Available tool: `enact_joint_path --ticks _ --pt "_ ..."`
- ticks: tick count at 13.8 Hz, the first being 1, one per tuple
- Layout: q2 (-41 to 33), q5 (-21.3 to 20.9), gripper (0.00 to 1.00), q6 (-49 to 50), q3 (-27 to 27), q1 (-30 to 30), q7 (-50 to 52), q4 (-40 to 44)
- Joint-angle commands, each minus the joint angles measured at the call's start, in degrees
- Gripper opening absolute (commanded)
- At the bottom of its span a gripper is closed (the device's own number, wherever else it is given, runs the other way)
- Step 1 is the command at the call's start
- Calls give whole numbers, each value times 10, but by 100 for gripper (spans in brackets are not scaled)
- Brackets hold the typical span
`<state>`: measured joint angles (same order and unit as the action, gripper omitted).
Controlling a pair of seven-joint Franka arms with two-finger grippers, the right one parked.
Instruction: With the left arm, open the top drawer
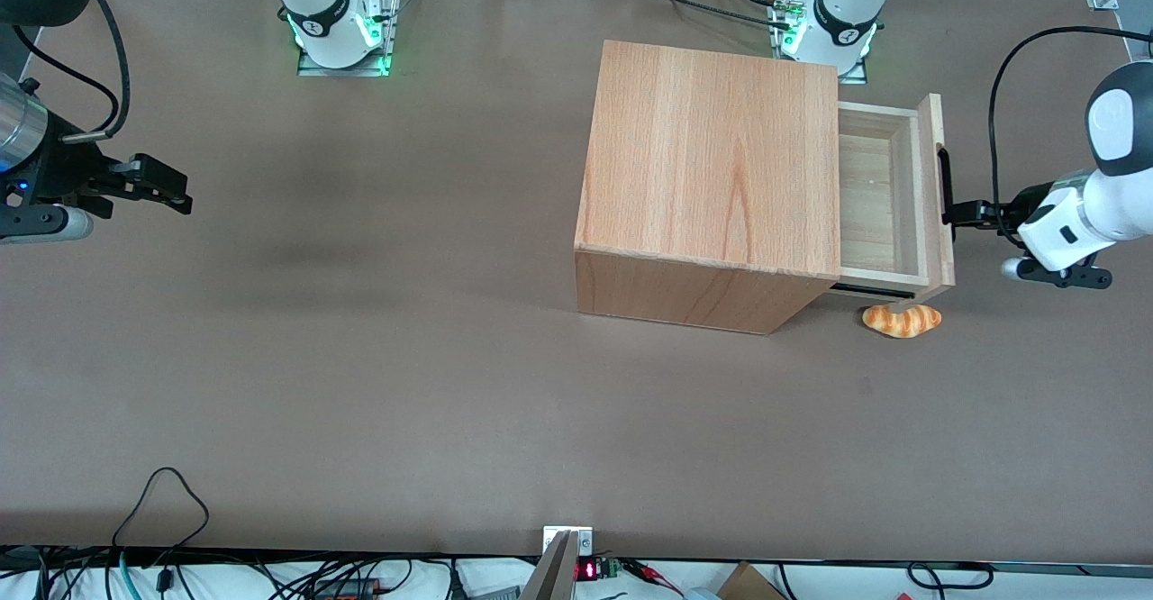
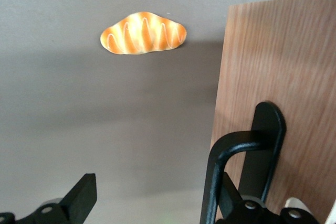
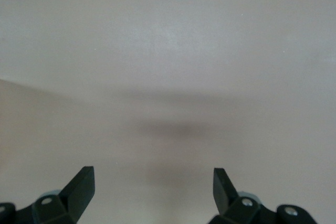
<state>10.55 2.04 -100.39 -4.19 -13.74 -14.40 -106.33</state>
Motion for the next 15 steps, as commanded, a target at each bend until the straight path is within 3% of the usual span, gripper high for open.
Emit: enact_joint_path --ticks 1,8,15 --pt "19 -19 100 -11 -3 -18 -23 16" --pt "32 -18 100 -15 -3 -45 -50 32" --pt "29 12 100 29 -4 -49 -49 95"
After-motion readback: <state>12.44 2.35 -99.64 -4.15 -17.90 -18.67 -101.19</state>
